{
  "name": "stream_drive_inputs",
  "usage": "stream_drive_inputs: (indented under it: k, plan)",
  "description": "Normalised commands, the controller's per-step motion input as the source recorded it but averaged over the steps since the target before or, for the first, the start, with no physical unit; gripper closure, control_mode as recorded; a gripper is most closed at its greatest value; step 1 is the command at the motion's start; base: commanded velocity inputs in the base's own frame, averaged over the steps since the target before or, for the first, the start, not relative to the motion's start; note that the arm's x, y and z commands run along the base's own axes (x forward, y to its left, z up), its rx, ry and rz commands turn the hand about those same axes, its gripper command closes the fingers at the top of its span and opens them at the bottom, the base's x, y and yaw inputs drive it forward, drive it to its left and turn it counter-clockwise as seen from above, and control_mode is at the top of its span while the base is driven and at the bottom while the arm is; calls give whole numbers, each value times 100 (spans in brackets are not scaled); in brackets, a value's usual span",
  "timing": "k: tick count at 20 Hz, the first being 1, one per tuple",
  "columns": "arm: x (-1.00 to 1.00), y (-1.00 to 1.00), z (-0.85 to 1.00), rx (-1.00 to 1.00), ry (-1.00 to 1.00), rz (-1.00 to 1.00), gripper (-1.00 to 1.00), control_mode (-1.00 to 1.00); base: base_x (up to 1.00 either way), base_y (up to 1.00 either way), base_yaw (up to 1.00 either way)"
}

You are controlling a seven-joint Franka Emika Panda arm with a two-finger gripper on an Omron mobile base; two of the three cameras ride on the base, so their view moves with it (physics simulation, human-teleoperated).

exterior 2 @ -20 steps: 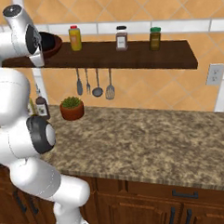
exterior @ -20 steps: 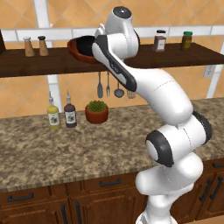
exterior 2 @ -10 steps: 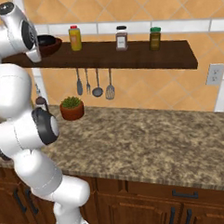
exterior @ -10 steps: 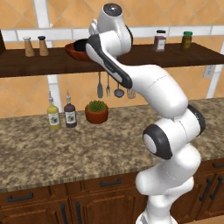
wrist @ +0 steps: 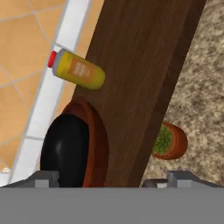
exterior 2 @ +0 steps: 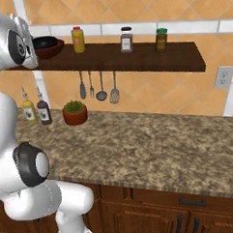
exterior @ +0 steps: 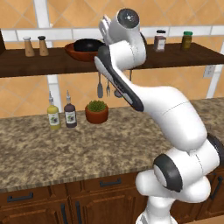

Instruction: Pick up the bowls on the counter and stack them on top of one another in the open cabinet. Place the smaller bowl on top of the larger bowl.

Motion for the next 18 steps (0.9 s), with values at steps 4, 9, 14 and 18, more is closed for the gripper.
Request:
stream_drive_inputs:
  k: [4, 9, 14, 18]
  plan:
    - [-100, -83, -3, 4, -9, 0, -100, -100, 0, 0, 0]
    - [-78, -71, -13, 1, -1, 0, -100, -100, 0, 0, 0]
    - [-42, -48, -27, 0, 9, 1, -100, -100, 0, 0, 0]
    - [-15, -38, -46, 0, 18, 5, -100, -100, 0, 0, 0]
